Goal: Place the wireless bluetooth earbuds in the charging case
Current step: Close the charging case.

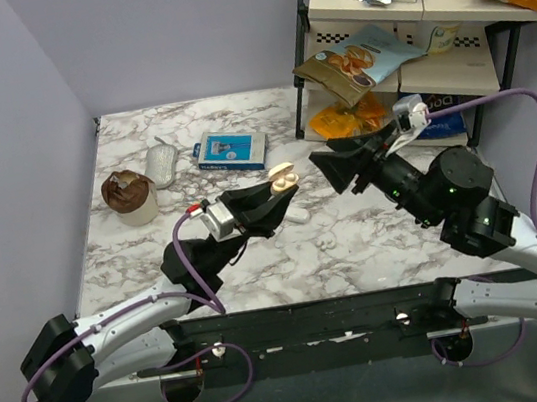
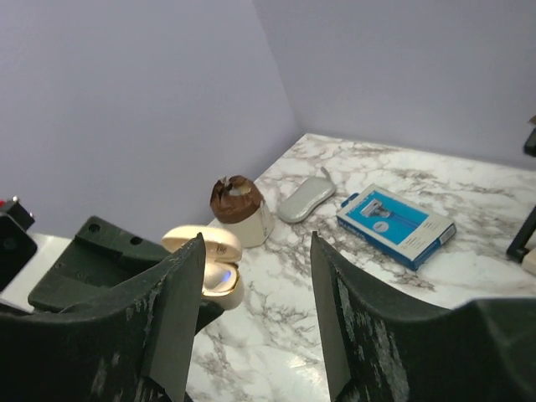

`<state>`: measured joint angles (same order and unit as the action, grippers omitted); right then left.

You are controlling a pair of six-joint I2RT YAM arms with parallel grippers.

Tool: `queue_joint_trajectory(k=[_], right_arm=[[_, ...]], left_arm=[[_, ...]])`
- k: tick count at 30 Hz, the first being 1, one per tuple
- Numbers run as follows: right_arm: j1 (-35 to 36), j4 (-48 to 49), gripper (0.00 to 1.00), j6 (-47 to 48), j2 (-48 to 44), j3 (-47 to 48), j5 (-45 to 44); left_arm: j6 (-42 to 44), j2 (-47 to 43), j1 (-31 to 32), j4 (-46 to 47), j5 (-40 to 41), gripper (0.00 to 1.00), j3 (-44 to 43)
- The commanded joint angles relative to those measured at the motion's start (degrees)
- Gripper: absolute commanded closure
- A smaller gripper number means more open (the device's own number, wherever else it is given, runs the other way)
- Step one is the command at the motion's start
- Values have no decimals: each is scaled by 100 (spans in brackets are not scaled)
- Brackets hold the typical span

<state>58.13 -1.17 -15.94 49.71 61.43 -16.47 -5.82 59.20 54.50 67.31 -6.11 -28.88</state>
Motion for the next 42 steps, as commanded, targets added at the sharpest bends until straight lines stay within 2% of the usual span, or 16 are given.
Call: queue_joint_trajectory(k=[1, 2, 5, 6, 9, 17, 24, 42], right_arm=[[6, -645, 41, 714, -41, 580, -497], [-3, -804, 44, 811, 142, 737, -567], [-47, -1691, 61, 1084, 739, 1493, -464], [-56, -1920, 73, 1146, 924, 1651, -410], [-47, -2624, 84, 1155, 1409, 2170, -112], [-47, -3135, 81, 1146, 1682, 2417, 863], [-47, -3240, 78, 1120, 1559, 2225, 1488], [-47, -3355, 77, 953, 1190, 1759, 2042]], left_arm=[[29, -426, 26, -270, -495, 100, 208], [29, -479, 26, -515, -801, 100, 208], [11, -629, 26, -963, -1277, 100, 146], [2, -672, 26, -1026, -1340, 100, 129], [-15, -752, 34, -1123, -1419, 100, 137], [46, -726, 34, -1264, -1569, 100, 58], [108, -647, 26, -1220, -1402, 100, 14], [152, -532, 34, -860, -769, 100, 6]])
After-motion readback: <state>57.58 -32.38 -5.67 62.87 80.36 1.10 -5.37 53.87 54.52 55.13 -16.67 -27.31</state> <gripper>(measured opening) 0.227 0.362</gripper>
